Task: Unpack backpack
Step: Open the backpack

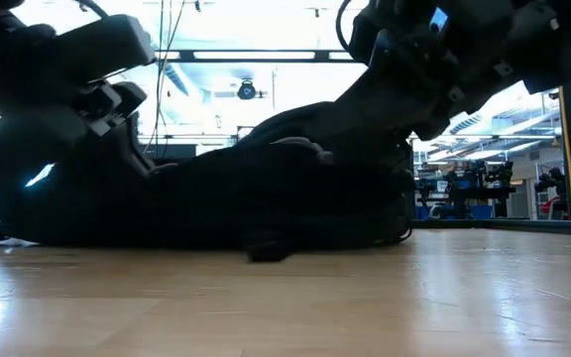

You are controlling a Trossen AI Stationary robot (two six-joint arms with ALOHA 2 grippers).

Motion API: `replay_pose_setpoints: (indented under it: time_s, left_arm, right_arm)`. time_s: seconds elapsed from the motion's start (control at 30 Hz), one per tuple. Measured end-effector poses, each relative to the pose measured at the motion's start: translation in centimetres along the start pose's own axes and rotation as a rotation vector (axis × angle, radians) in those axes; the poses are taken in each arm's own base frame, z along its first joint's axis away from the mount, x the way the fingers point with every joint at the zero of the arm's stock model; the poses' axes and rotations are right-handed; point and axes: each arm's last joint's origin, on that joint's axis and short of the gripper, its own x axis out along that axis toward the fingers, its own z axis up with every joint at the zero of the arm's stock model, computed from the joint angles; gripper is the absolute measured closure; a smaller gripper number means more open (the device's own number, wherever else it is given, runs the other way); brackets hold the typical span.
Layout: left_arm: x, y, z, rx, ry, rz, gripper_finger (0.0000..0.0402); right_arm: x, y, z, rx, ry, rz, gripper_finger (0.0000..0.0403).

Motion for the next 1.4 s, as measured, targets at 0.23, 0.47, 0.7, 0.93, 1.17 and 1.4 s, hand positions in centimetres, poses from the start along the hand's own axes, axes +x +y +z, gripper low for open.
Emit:
replay_pose_setpoints:
  time_s: [0.23,0.47,0.7,0.93,1.17,1.4]
  left_arm:
    - [0.1,-0.1,0.4,0.016,-0.028,-0.007,0.0386]
    - [0.1,-0.1,0.4,0.023,-0.027,-0.006,0.0378]
    - [0.1,-0.1,0.4,0.086,-0.027,-0.006,0.0326]
    - [0.0,0.0,0.7,0.112,-0.015,-0.002,0.0265]
    - [-1.2,0.6,2.9,0.212,0.034,0.087,0.023]
    - [-2.3,0.2,6.7,0.174,-0.084,0.079,0.0218]
  right_arm:
    - [0.0,-0.3,-0.1,-0.013,0.02,-0.019,0.022]
    - [0.1,-0.7,-0.5,-0.065,0.062,-0.044,0.031]
    - [0.1,-0.7,-0.5,-0.097,0.063,-0.044,0.0395]
    - [0.1,-0.7,-0.5,-0.096,0.066,-0.037,0.0385]
    - [0.1,-0.6,-0.5,-0.097,0.07,-0.028,0.0397]
    - [0.1,-0.6,-0.5,-0.097,0.071,-0.026,0.0401]
